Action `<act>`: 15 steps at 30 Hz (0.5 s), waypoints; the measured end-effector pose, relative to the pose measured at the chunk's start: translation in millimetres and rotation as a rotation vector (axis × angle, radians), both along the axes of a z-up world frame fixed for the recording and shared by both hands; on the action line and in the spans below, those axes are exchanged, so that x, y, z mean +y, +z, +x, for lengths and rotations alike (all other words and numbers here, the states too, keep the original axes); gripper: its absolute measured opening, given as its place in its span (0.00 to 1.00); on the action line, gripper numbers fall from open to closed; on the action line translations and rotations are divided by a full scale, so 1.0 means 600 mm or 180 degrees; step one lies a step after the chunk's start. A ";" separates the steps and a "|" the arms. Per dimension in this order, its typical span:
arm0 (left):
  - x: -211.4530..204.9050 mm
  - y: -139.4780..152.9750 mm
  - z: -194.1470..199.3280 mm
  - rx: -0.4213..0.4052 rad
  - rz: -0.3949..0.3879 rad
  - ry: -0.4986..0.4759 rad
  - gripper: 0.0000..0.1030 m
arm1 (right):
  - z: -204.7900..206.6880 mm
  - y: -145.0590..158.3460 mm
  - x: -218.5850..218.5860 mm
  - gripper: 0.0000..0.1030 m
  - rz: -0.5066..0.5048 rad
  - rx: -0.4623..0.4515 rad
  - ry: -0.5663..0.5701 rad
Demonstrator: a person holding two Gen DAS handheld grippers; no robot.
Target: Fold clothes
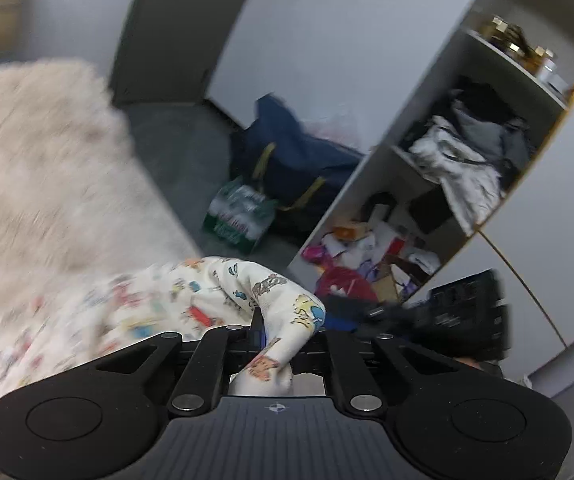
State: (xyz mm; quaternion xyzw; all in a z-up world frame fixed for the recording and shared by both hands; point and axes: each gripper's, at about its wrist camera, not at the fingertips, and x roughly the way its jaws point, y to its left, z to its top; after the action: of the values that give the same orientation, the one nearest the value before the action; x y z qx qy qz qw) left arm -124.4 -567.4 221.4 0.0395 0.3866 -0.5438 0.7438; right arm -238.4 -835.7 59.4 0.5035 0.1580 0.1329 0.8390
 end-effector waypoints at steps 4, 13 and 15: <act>0.000 0.086 -0.020 -0.0099 -0.0271 -0.0034 0.05 | -0.026 0.008 -0.014 0.56 -0.0110 0.0053 -0.0415; 0.269 0.210 0.094 0.0935 -0.2006 0.0703 0.05 | -0.048 0.040 -0.009 0.56 -0.0415 -0.0010 -0.0711; 0.385 0.185 0.136 0.1200 -0.2477 0.1116 0.06 | -0.049 0.047 -0.002 0.56 -0.0501 -0.0033 -0.0731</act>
State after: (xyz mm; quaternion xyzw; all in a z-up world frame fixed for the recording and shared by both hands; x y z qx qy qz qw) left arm -42.9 -336.6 332.2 -0.4079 0.2831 -0.5122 0.7008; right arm -268.0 -836.7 87.7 0.4502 0.1048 0.0259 0.8864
